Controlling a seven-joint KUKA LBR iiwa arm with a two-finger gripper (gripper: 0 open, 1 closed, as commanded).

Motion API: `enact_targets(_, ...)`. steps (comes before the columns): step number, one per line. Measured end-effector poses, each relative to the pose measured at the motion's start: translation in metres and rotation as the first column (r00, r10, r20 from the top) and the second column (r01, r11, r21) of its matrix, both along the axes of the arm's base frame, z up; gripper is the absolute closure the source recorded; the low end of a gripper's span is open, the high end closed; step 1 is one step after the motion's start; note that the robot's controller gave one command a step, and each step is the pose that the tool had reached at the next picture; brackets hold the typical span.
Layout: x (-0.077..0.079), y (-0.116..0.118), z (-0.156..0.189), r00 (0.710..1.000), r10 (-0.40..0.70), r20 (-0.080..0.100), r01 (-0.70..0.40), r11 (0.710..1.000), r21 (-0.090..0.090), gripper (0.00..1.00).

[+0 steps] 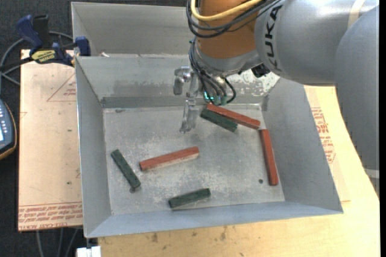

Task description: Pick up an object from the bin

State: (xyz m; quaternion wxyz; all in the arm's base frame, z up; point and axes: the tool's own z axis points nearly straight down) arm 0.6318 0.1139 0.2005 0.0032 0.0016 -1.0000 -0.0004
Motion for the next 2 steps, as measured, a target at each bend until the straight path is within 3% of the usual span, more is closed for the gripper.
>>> enact_targets(1, -0.024, -0.079, -0.130, 0.938, 0.346, 0.002, -0.346, 0.938, 0.000, 0.00)
enact_targets(2, -0.050, -0.039, -0.130, 0.863, 0.505, 0.008, -0.505, 0.863, 0.001, 0.00)
